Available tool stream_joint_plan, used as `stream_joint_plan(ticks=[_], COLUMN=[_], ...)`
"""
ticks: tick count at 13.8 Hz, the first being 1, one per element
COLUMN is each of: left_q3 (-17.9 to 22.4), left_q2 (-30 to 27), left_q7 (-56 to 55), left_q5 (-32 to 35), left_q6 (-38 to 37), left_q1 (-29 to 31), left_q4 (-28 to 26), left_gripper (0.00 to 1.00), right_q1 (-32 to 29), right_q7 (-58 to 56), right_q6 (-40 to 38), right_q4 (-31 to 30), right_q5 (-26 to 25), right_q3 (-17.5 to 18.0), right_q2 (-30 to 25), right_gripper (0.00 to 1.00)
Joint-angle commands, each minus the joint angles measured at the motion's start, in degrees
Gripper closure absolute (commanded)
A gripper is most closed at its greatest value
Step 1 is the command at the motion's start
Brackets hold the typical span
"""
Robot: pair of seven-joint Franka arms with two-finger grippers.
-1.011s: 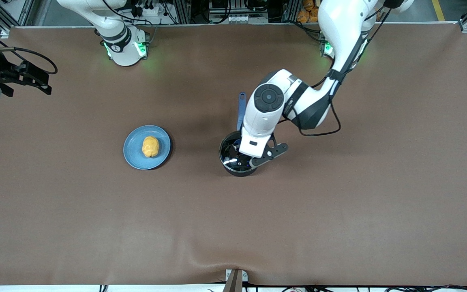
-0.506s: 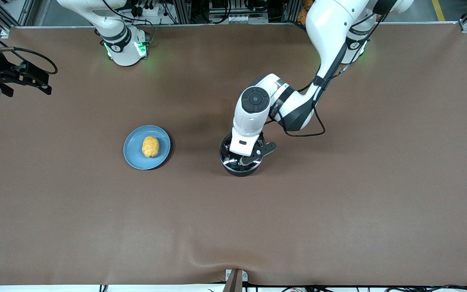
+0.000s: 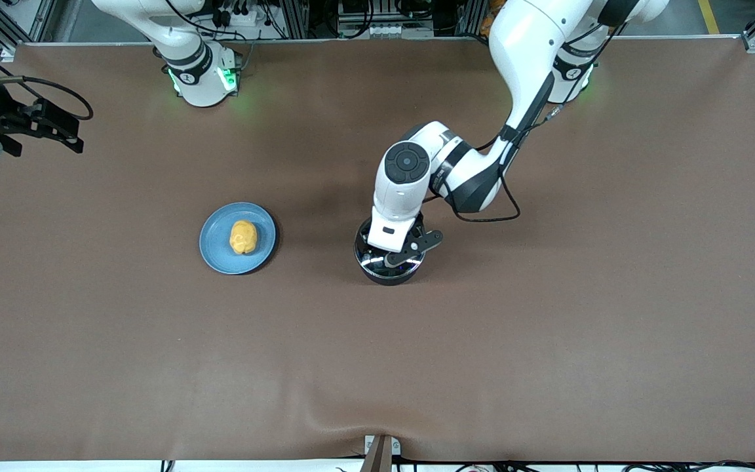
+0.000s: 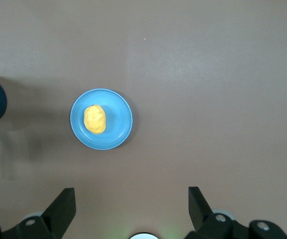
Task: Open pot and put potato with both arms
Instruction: 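Lower the left gripper and grasp the blue knob of the lid, then lift the glass lid off the saucepan with the left gripper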
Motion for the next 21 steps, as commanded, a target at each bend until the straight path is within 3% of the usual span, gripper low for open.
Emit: stream_joint_plan(ticks=[1, 3, 6, 11, 14, 21], left_q3=[0.73, 0.55, 0.46, 0.9, 0.9, 0.46], left_q2=[0.59, 0.41, -1.69, -11.34, -15.13, -19.98], left_q7=[-1.25, -1.34, -1.51, -0.29, 2.86, 25.0], left_q5=[1.4, 1.31, 1.48, 1.48, 1.57, 1.4], left_q6=[-0.65, -1.27, -6.09, -15.49, -19.01, -29.22], left_q1=[-0.71, -0.8, -0.8, 0.77, 6.82, 23.52], left_q4=[1.42, 1.24, 1.33, 1.59, 1.16, -0.16], left_gripper=[0.59, 1.0, 1.0, 1.0, 1.0, 1.0], right_q1=[-1.22, -1.22, -1.22, -1.22, -1.13, -0.52], right_q7=[-0.86, -0.86, -0.86, -0.78, -0.78, -0.95], right_q6=[-0.76, -0.76, -0.76, -0.76, -0.67, -0.23], right_q4=[0.98, 0.98, 0.98, 0.98, 1.06, 1.41], right_q5=[0.92, 0.92, 0.92, 0.92, 0.92, -0.05], right_q3=[0.64, 0.64, 0.64, 0.64, 0.64, 0.73], right_q2=[0.49, 0.49, 0.49, 0.49, 0.49, 1.71], right_gripper=[0.0, 0.0, 0.0, 0.0, 0.0, 0.0])
